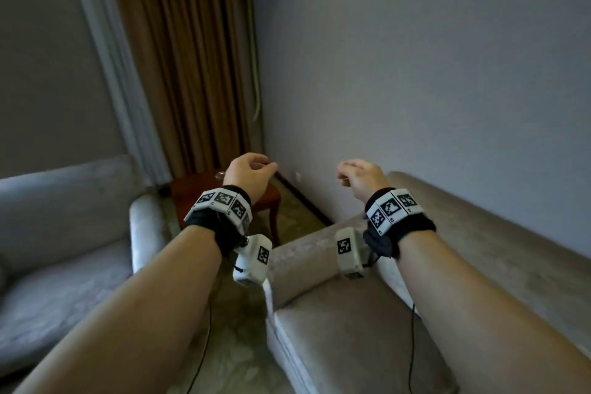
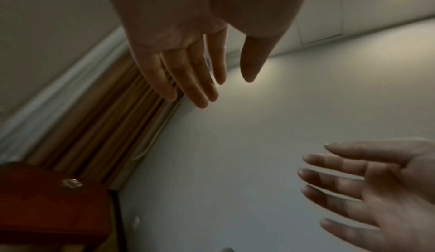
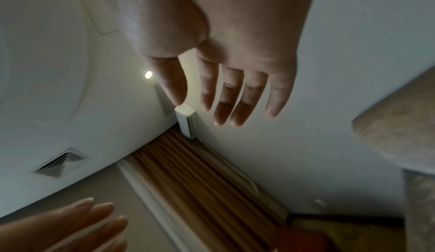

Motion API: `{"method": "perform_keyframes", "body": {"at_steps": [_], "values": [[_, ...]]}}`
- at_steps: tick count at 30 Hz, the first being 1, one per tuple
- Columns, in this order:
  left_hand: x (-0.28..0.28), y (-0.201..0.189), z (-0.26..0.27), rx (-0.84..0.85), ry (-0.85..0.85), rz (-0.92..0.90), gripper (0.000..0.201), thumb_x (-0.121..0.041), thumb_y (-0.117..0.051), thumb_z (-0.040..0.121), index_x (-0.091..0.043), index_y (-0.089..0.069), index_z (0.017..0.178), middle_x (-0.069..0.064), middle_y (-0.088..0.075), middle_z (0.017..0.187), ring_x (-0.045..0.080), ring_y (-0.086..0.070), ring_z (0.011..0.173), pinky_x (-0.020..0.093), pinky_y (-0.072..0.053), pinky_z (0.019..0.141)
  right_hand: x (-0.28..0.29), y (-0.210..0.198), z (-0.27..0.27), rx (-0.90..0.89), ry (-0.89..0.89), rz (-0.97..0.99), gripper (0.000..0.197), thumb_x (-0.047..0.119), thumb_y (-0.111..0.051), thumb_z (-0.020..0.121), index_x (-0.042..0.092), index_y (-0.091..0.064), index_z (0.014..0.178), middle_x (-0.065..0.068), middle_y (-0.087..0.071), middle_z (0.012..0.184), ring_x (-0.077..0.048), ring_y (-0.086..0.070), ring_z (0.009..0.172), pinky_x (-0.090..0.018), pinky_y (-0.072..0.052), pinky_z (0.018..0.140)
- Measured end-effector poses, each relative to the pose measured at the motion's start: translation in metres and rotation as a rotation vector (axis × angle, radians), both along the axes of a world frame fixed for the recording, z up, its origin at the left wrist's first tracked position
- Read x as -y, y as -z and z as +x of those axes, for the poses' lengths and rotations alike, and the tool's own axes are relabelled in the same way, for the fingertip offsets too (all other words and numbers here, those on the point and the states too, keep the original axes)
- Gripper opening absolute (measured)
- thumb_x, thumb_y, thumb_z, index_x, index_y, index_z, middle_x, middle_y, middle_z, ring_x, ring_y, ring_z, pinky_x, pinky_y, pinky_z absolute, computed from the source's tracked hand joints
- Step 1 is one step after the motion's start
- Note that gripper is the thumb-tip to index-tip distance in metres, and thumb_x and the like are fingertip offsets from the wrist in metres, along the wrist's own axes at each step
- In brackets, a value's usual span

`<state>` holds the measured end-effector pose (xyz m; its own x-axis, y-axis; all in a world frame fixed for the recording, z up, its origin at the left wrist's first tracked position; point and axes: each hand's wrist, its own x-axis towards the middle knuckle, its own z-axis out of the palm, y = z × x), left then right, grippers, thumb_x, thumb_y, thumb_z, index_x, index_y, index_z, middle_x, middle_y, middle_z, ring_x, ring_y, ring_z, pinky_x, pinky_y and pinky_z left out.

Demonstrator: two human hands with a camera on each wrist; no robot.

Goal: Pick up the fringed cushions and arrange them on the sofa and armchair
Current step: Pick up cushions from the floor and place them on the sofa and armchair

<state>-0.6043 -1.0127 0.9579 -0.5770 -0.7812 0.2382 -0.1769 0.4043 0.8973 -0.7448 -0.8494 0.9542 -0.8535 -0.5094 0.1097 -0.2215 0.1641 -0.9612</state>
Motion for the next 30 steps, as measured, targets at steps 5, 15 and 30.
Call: {"method": "perform_keyframes", "body": {"at_steps": [5,15,30], "values": [[0.085,0.008,0.083,-0.04,-0.244,0.021,0.025,-0.033,-0.067,0.092,-0.02,-0.068,0.113,0.002,-0.072,0.107,0.018,-0.068,0.099,0.028,-0.052,0.078,0.112,-0.002,0.048,-0.028,-0.229,0.04,0.013,0.021,-0.059,0.096,0.014,-0.069,0.09,-0.002,-0.065,0.087,-0.016,-0.057,0.082,-0.025,-0.043,0.067],[0.233,0.046,0.161,-0.068,-0.579,0.054,0.005,-0.026,-0.068,0.089,-0.022,-0.067,0.092,0.0,-0.07,0.087,0.019,-0.068,0.087,0.026,-0.051,0.076,0.318,0.027,0.097,-0.028,-0.543,0.071,0.017,0.021,-0.059,0.095,0.022,-0.064,0.079,-0.001,-0.066,0.09,-0.012,-0.055,0.078,-0.022,-0.039,0.062],[0.489,0.044,0.121,-0.023,-0.799,0.024,0.01,-0.025,-0.072,0.087,-0.022,-0.069,0.097,0.003,-0.073,0.095,0.023,-0.071,0.096,0.035,-0.056,0.092,0.623,0.026,0.061,0.027,-0.737,0.043,0.008,0.017,-0.062,0.093,0.014,-0.066,0.088,0.005,-0.061,0.077,-0.007,-0.054,0.072,-0.017,-0.038,0.06]]}}
